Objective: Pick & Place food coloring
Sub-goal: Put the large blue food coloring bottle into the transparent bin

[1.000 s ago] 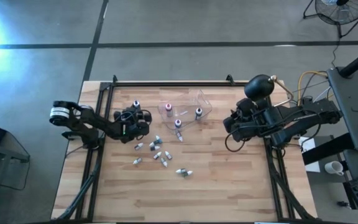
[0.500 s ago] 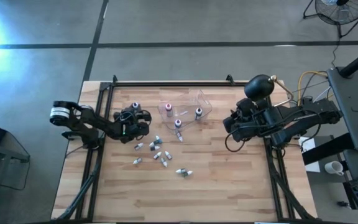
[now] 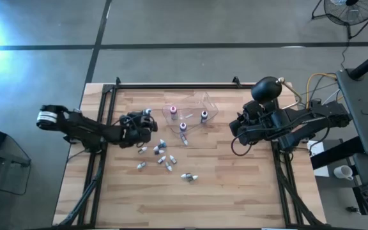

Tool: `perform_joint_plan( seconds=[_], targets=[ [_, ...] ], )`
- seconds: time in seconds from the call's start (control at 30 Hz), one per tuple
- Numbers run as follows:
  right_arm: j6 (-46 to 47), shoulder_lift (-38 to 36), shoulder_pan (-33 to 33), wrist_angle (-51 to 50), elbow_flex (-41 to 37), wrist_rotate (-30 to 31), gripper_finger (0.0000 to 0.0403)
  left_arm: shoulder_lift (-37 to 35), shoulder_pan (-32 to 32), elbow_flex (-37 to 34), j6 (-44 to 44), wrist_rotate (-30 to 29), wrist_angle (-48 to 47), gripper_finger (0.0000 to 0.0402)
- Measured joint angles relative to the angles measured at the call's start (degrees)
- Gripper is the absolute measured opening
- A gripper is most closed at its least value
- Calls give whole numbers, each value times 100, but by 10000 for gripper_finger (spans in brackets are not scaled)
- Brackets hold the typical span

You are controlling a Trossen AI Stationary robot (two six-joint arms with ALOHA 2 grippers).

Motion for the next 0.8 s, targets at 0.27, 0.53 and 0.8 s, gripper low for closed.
perform_joint_plan(
  seconds=[0.27, 0.53, 0.8],
  targets=[
    [-23, -1, 0, 0, 0, 43, 176, -679, -969, 621, -1793, 1310, -3221, 147],
    [-159, -2, -66, -2, -8, 22, 176, -866, -1372, 1317, 754, 3055, -3958, 147],
    [-461, -2, -94, 0, -15, 15, 176, -840, -479, 1126, 4940, 2939, -3408, 147]
  ],
)
